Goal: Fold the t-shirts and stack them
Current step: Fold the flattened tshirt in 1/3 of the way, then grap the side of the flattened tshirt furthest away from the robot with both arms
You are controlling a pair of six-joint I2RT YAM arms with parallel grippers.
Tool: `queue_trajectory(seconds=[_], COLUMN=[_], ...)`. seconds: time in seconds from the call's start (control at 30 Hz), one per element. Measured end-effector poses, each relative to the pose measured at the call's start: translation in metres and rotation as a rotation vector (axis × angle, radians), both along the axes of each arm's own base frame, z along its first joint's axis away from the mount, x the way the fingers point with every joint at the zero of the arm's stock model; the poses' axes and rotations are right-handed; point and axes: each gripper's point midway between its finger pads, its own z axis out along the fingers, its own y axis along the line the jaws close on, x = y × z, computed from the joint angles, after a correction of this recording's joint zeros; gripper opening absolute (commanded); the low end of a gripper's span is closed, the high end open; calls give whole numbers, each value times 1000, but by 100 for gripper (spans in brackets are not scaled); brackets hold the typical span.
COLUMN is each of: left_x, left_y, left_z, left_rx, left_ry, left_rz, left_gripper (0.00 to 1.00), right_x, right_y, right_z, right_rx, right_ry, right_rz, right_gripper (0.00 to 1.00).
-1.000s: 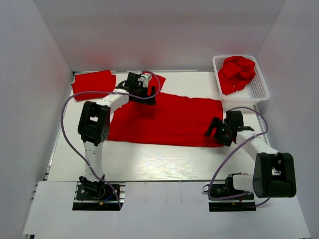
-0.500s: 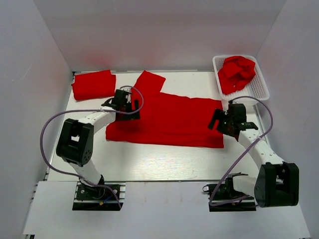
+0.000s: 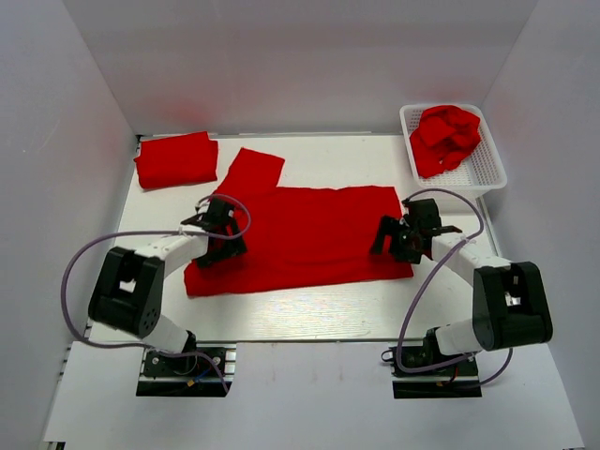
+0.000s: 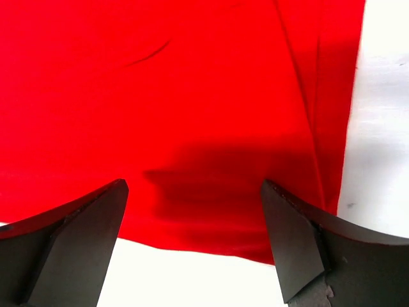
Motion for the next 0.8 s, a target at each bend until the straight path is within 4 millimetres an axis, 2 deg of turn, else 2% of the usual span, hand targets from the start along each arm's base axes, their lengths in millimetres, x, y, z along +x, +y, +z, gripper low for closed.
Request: queue_trajectory(seconds=[0.1,0.23,0.3,0.37,0.47,0.63,0.7,0.8], left_x=[-34,-63,-69,-57,-5,110,157,222], left_y=[9,10,10,6,-7,-22,-24,-26], left_z=[-2,0,3,18,60,137,153,156], left_rx=[1,-18,-21,-25,-38,0,41,99], left_ry=[52,124,154,128,-10,-252,-308,-345], left_rz=[47,58,51,32,-5,-29,-13,5], left_gripper=[100,100,100,100,100,100,100,100], right_x=[-6,-25,-33,-35,-8,78,109,147], right_y=[6,13,15,15,16,26,30,34], right_z=[1,3,3,8,36,107,126,137], right_rx=[23,45,36,20,4,1,-1,-14], right_ry=[-12,1,20,32,-44,-265,-317,-343], right_rz=[14,46,65,83,80,42,22,-2], right_gripper=[90,90,90,90,90,90,90,90])
